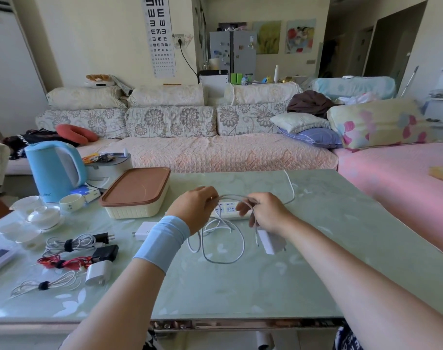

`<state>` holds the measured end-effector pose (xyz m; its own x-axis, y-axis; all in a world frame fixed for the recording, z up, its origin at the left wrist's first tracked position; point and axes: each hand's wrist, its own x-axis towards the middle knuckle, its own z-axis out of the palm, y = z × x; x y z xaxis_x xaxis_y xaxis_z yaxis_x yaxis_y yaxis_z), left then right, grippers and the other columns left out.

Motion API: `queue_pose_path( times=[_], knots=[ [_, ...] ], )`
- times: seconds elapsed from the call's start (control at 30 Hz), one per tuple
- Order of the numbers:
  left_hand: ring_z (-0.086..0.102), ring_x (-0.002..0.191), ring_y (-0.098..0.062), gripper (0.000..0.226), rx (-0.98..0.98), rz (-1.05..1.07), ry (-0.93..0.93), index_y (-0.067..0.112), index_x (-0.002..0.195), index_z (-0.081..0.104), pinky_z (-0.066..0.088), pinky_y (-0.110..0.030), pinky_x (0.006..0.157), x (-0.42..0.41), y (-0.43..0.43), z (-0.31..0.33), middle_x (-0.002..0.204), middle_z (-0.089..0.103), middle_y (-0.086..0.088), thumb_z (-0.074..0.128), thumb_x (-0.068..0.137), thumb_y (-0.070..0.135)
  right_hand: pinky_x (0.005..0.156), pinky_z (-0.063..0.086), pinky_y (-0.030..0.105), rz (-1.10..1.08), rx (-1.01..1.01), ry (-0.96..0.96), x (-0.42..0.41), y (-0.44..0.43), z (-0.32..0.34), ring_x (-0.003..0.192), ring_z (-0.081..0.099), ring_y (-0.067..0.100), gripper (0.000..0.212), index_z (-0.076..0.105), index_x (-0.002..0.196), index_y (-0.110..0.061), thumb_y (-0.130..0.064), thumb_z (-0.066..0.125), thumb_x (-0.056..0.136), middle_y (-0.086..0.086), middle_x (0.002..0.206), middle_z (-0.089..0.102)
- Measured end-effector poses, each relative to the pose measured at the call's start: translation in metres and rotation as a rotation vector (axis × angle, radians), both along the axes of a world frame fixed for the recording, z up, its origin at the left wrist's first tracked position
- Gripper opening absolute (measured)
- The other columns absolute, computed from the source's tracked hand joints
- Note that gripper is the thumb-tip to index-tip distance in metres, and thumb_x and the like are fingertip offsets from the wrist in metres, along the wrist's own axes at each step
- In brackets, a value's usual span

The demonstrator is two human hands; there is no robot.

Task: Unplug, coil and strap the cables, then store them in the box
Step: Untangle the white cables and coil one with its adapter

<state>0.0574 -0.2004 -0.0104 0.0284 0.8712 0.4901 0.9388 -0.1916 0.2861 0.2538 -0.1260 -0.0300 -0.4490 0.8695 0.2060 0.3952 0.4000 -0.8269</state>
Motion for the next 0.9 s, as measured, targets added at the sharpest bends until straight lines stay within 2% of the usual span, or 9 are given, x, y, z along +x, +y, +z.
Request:
queue_pose_path(
  times=[0.13,0.27,0.33,0.4,0.5,0.57,0.7,0.83,0.9],
  knots=[
    [0.049,0.065,-0.016,0.012,-0.189,-0.035,-0.209,0.029,0.093,0.059,0.042,-0.029,0.066,0.015,-0.023,0.023,0.072,0.054,0.005,0.058,0.091,0.042,0.04,0.037,0.022,-0.055,-0.066,0.029,0.005,-0.012,0.024,0.042,0.041,0.017,0.036,0.066,0.065,-0.016,0.004,0.04,0.08,0.002,0.051,0.052],
    [0.044,0.052,-0.004,0.021,-0.398,-0.065,-0.244,0.029,0.092,0.072,0.036,-0.016,0.055,0.017,-0.034,0.041,0.063,0.049,0.013,0.052,0.096,0.037,0.054,0.038,0.028,-0.14,0.114,-0.353,0.021,-0.023,0.035,0.054,0.05,0.02,0.02,0.064,0.069,-0.012,-0.028,0.059,0.079,-0.001,0.056,0.055],
    [0.052,0.063,-0.006,0.013,-0.528,-0.019,-0.033,0.028,0.096,0.073,0.041,-0.014,0.062,0.014,-0.036,0.047,0.072,0.058,0.011,0.065,0.089,0.034,0.054,0.033,0.029,-0.158,0.199,-0.56,0.03,-0.026,0.032,0.063,0.05,0.025,0.024,0.053,0.065,-0.012,-0.031,0.055,0.081,0.0,0.06,0.053],
    [0.062,0.089,-0.012,0.022,-0.787,0.083,0.319,0.032,0.106,0.072,0.045,-0.018,0.079,0.014,-0.041,0.051,0.098,0.069,0.008,0.07,0.084,0.035,0.05,0.029,0.028,-0.135,0.218,-0.721,0.04,-0.025,0.024,0.069,0.05,0.028,0.028,0.044,0.062,-0.014,-0.034,0.049,0.082,0.001,0.064,0.049],
    [0.067,0.1,-0.015,0.035,-1.052,0.189,0.582,0.033,0.116,0.068,0.048,-0.022,0.083,0.01,-0.043,0.047,0.117,0.069,0.005,0.065,0.085,0.048,0.056,0.037,0.026,-0.095,0.117,-0.943,0.055,-0.012,0.011,0.075,0.059,0.023,0.027,0.055,0.069,-0.018,-0.042,0.044,0.076,-0.002,0.075,0.06],
    [0.068,0.079,-0.013,0.023,-1.006,0.165,0.384,0.032,0.098,0.072,0.047,-0.021,0.074,0.0,-0.035,0.037,0.101,0.073,0.005,0.062,0.085,0.048,0.06,0.04,0.026,-0.094,0.012,-0.98,0.06,-0.002,0.001,0.078,0.063,0.022,0.03,0.064,0.079,-0.019,-0.041,0.045,0.074,-0.002,0.085,0.067],
    [0.064,0.064,-0.016,0.018,-0.825,0.006,-0.291,0.016,0.078,0.062,0.053,-0.035,0.084,-0.003,-0.01,0.01,0.074,0.074,0.001,0.052,0.092,0.021,0.079,0.046,0.032,-0.071,-0.048,-0.912,0.044,0.016,-0.022,0.099,0.06,0.028,0.023,0.058,0.094,-0.018,-0.025,0.036,0.09,0.008,0.111,0.064],
    [0.061,0.052,-0.021,0.02,-0.739,-0.11,-0.809,0.008,0.083,0.056,0.051,-0.026,0.055,0.01,-0.003,0.006,0.071,0.071,-0.01,0.045,0.099,0.011,0.094,0.048,0.04,-0.136,-0.077,-0.778,0.027,0.032,-0.035,0.108,0.058,0.031,0.024,0.045,0.113,-0.025,-0.027,0.045,0.09,0.008,0.123,0.059],
    [0.058,0.056,-0.02,0.021,-0.694,-0.166,-1.015,0.008,0.085,0.06,0.054,-0.028,0.059,0.011,0.0,0.006,0.076,0.069,-0.012,0.047,0.1,0.016,0.096,0.045,0.04,-0.237,0.02,-0.822,0.02,0.032,-0.028,0.118,0.052,0.033,0.057,0.038,0.129,-0.021,-0.039,0.064,0.082,0.01,0.131,0.051]
  ],
)
